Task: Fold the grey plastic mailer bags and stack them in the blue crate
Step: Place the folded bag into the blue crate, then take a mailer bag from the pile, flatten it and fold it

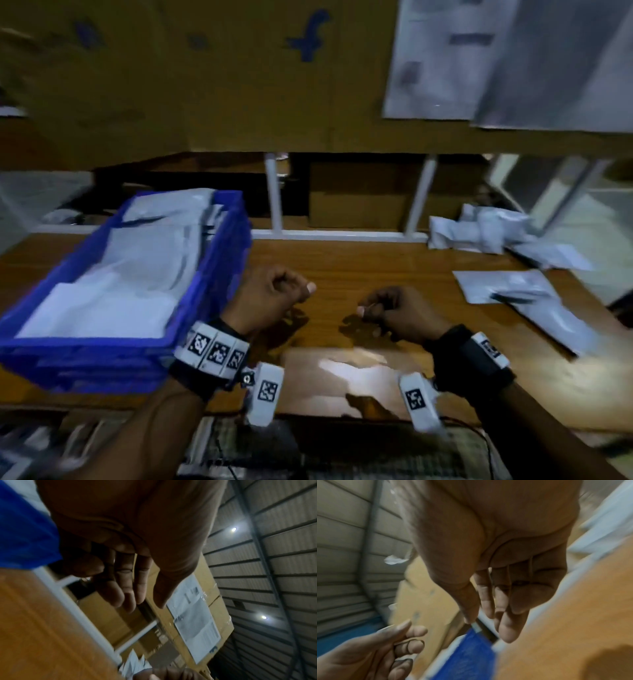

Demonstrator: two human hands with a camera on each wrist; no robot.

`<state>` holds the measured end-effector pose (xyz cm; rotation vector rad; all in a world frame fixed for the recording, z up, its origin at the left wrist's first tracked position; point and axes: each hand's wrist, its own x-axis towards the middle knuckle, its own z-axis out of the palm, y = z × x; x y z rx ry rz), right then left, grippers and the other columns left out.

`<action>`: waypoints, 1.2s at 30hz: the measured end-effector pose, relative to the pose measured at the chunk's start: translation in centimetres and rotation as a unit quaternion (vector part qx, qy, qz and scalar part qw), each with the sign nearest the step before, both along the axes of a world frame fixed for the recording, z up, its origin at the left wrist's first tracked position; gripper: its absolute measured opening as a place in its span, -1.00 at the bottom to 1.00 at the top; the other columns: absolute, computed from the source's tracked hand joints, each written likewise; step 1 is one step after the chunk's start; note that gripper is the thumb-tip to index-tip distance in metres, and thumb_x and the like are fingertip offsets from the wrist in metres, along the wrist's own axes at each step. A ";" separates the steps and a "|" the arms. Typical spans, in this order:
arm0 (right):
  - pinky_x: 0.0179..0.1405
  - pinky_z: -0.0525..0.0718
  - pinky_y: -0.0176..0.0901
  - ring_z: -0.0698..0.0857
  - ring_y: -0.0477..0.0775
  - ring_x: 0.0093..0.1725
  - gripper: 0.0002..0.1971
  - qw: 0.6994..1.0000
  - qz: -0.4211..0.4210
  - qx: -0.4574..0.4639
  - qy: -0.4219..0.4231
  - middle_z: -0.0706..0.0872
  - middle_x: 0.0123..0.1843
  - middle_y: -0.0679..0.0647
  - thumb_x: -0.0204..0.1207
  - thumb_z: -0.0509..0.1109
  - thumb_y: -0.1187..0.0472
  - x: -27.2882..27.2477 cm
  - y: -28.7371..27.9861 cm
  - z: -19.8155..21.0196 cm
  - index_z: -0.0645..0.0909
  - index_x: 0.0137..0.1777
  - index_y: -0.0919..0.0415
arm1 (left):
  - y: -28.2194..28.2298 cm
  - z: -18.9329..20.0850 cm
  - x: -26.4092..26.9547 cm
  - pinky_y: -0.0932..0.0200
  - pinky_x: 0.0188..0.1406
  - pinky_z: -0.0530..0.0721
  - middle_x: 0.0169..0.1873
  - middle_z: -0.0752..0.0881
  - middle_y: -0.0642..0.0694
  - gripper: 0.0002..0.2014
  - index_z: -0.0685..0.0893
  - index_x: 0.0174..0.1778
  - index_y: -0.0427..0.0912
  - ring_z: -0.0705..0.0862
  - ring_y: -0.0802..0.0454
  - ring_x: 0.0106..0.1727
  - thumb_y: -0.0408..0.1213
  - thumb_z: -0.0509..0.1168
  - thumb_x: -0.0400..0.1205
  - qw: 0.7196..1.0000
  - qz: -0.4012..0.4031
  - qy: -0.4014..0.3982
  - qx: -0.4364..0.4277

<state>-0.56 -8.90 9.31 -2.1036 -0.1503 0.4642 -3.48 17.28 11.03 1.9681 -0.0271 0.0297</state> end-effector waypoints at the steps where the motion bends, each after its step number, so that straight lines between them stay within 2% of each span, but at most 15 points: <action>1: -0.51 0.56 -0.17 0.74 0.00 -0.42 -0.80 1.000 -0.012 -0.004 0.005 0.79 -0.42 -0.01 0.62 0.56 0.07 -0.3 -2.6 -1.1 0.80 0.02 0.22 | -2.7 -1.3 0.4 0.14 -0.36 0.71 -0.30 0.84 -0.11 -0.85 0.80 -0.15 -0.21 0.76 0.14 -0.35 -0.20 0.56 0.59 1.000 -0.014 0.024 -0.006; 3: -0.52 0.55 -0.17 0.80 0.09 -0.35 -0.80 0.999 -0.047 -0.010 0.022 0.81 -0.38 0.06 0.62 0.56 0.06 -0.8 -7.4 -3.1 0.79 -0.01 0.21 | -7.4 -3.6 1.1 -0.02 -0.25 0.77 -0.22 0.86 -0.18 -0.82 0.80 -0.09 -0.21 0.83 -0.04 -0.28 -0.16 0.56 0.60 0.996 -0.038 0.081 -0.032; 5: -0.52 0.54 -0.18 0.83 0.08 -0.31 -0.80 0.995 -0.086 -0.009 0.040 0.79 -0.37 0.05 0.62 0.56 0.06 -1.2 -11.3 -4.7 0.77 -0.01 0.22 | -11.4 -5.6 1.8 -0.09 -0.20 0.75 -0.26 0.85 -0.22 -0.77 0.80 -0.10 -0.25 0.82 -0.20 -0.27 -0.13 0.57 0.59 0.993 -0.061 0.093 -0.051; 7: -0.51 0.55 -0.19 0.84 0.04 -0.31 -0.79 0.991 -0.120 -0.007 0.051 0.78 -0.37 0.02 0.62 0.56 0.06 -1.3 -14.5 -6.0 0.77 -0.06 0.22 | -14.9 -7.2 2.8 -0.07 -0.20 0.72 -0.31 0.84 -0.23 -0.68 0.80 -0.16 -0.30 0.78 -0.12 -0.30 -0.05 0.57 0.55 0.991 -0.085 0.087 -0.051; 9: -0.50 0.56 -0.18 0.83 0.04 -0.32 -0.79 0.987 -0.152 0.005 0.060 0.78 -0.34 0.04 0.62 0.56 0.07 -1.2 -17.1 -7.3 0.76 -0.11 0.23 | -18.1 -8.4 4.0 -0.01 -0.22 0.72 -0.24 0.86 -0.23 -0.72 0.81 -0.17 -0.31 0.78 -0.04 -0.26 -0.12 0.57 0.58 0.989 -0.094 0.104 -0.047; 12: -0.48 0.59 -0.18 0.84 0.04 -0.30 -0.79 0.975 -0.211 0.016 0.069 0.81 -0.27 0.08 0.62 0.56 0.07 0.1 -20.7 -8.9 0.76 -0.09 0.22 | -22.3 -9.8 6.8 0.20 -0.46 0.62 -0.36 0.81 -0.12 -0.81 0.79 -0.13 -0.34 0.68 0.06 -0.41 -0.25 0.53 0.62 0.982 -0.113 0.143 -0.057; 15: -0.48 0.64 -0.12 0.83 0.09 -0.29 -0.79 0.957 -0.282 0.007 0.060 0.82 -0.23 0.11 0.59 0.59 0.07 3.1 -24.5 -10.3 0.74 -0.03 0.22 | -25.9 -11.2 10.5 0.27 -0.54 0.56 -0.42 0.75 -0.04 -0.81 0.76 -0.05 -0.32 0.66 0.12 -0.48 -0.25 0.54 0.61 0.974 -0.129 0.176 -0.066; 17: -0.40 0.72 0.01 0.80 0.14 -0.27 -0.76 0.946 -0.323 -0.025 0.030 0.85 -0.18 0.14 0.57 0.61 0.07 5.9 -27.3 -11.0 0.77 0.11 0.20 | -28.2 -12.0 13.5 0.18 -0.47 0.62 -0.39 0.77 -0.09 -0.83 0.75 -0.11 -0.20 0.71 0.02 -0.42 -0.21 0.58 0.59 0.973 -0.142 0.176 -0.048; 19: -0.15 0.82 0.12 0.83 0.17 -0.09 -0.67 0.935 -0.340 -0.102 0.001 0.87 0.01 0.10 0.53 0.62 0.00 8.6 -30.1 -11.1 0.78 0.22 0.12 | -30.6 -12.4 16.4 0.02 -0.37 0.74 -0.34 0.81 -0.08 -0.83 0.75 -0.15 -0.09 0.78 -0.07 -0.31 -0.18 0.62 0.53 0.971 -0.159 0.173 -0.031; 21: 0.07 0.75 -0.01 0.80 0.21 0.16 -0.58 0.916 -0.362 -0.175 -0.003 0.84 0.21 0.10 0.51 0.62 -0.04 10.6 -32.5 -10.8 0.74 0.32 0.09 | -33.1 -12.5 19.0 -0.14 -0.13 0.84 -0.22 0.85 -0.04 -0.77 0.78 -0.06 -0.02 0.83 -0.06 -0.16 -0.12 0.66 0.47 0.969 -0.187 0.161 -0.004; 24: 0.31 0.63 -0.04 0.72 0.26 0.37 -0.55 0.889 -0.403 -0.216 0.014 0.78 0.36 0.18 0.52 0.59 0.06 12.1 -35.4 -11.3 0.71 0.40 0.13 | -36.8 -12.3 22.2 0.02 0.05 0.78 0.04 0.81 0.00 -0.61 0.75 0.15 -0.03 0.78 0.04 0.11 -0.04 0.65 0.48 0.967 -0.224 0.097 0.067; 27: 0.34 0.63 -0.04 0.72 0.26 0.37 -0.57 0.882 -0.413 -0.225 0.033 0.78 0.36 0.20 0.51 0.57 0.15 11.9 -36.5 -13.1 0.73 0.39 0.15 | -40.8 -12.4 24.5 0.16 0.11 0.63 0.31 0.73 -0.02 -0.46 0.68 0.36 -0.04 0.69 0.01 0.32 -0.01 0.63 0.50 0.957 -0.263 0.060 0.109; 32: 0.18 0.65 -0.14 0.78 0.17 0.24 -0.62 0.880 -0.410 -0.238 0.028 0.83 0.28 0.11 0.51 0.57 0.00 10.6 -36.4 -15.7 0.77 0.31 0.04 | -45.8 -13.9 26.2 -0.06 0.42 0.60 0.51 0.59 -0.13 -0.17 0.53 0.59 -0.02 0.56 -0.14 0.51 0.05 0.66 0.40 0.914 -0.334 0.035 0.229; 34: 0.15 0.64 -0.17 0.78 0.14 0.23 -0.59 0.883 -0.403 -0.239 0.019 0.82 0.27 0.10 0.50 0.60 -0.01 9.8 -36.3 -16.0 0.76 0.33 0.04 | -46.6 -14.9 26.0 -0.08 0.42 0.61 0.48 0.61 -0.15 -0.26 0.54 0.57 -0.03 0.58 -0.17 0.49 0.01 0.61 0.48 0.902 -0.342 0.033 0.262; 36: 0.16 0.65 -0.17 0.77 0.14 0.25 -0.61 0.885 -0.399 -0.240 0.007 0.82 0.28 0.10 0.53 0.58 0.00 9.0 -36.2 -16.0 0.75 0.34 0.05 | -46.8 -15.1 25.7 -0.07 0.32 0.66 0.40 0.70 -0.16 -0.52 0.64 0.47 -0.04 0.64 -0.20 0.43 -0.07 0.47 0.63 0.907 -0.324 0.009 0.268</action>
